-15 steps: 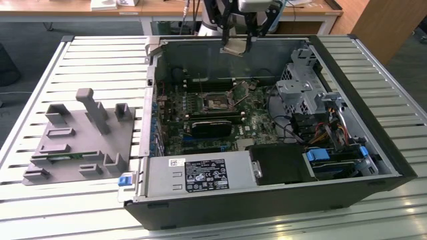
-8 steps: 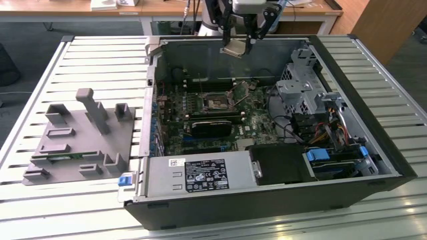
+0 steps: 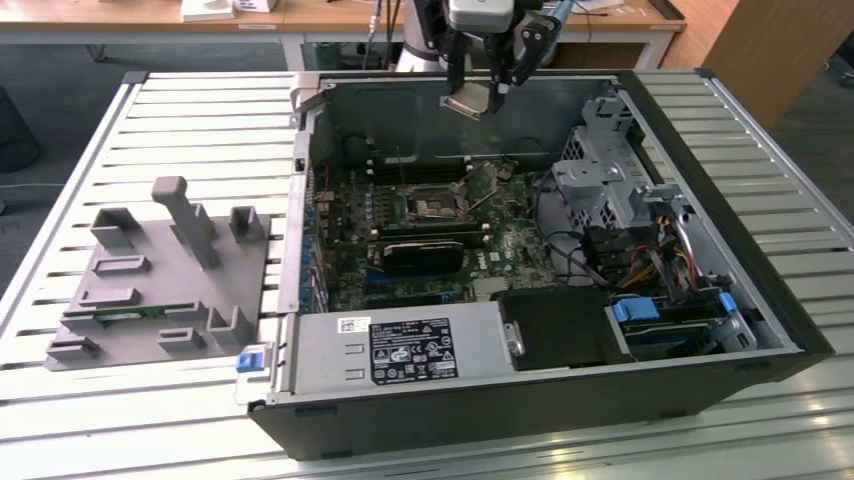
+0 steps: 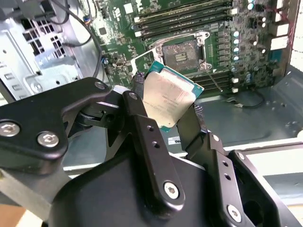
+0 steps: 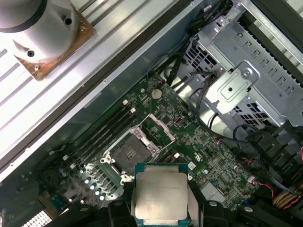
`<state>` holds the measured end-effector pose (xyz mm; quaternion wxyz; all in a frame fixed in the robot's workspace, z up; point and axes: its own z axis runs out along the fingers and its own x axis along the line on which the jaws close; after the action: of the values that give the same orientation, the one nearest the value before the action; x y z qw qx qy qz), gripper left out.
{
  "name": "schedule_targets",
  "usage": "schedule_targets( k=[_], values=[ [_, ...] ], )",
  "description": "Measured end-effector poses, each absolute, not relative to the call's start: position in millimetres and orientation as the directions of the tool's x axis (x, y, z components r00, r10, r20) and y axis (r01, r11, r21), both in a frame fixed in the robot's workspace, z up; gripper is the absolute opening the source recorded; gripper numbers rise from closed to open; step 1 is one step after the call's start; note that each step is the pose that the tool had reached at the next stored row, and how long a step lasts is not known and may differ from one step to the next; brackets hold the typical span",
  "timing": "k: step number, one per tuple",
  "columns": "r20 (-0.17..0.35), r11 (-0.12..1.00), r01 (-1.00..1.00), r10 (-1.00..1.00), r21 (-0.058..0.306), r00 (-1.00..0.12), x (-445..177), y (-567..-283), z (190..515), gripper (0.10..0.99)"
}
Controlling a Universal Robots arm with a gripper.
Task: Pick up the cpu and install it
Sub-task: 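Place the cpu into insertion slot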
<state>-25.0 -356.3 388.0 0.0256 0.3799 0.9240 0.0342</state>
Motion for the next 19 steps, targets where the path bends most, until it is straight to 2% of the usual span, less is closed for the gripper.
schedule_targets(
  k=[19],
  values=[
    [-0.021,0.551,0.831,0.834,0.083,-0.551,-26.7,-355.4,378.5,0.529]
  ],
)
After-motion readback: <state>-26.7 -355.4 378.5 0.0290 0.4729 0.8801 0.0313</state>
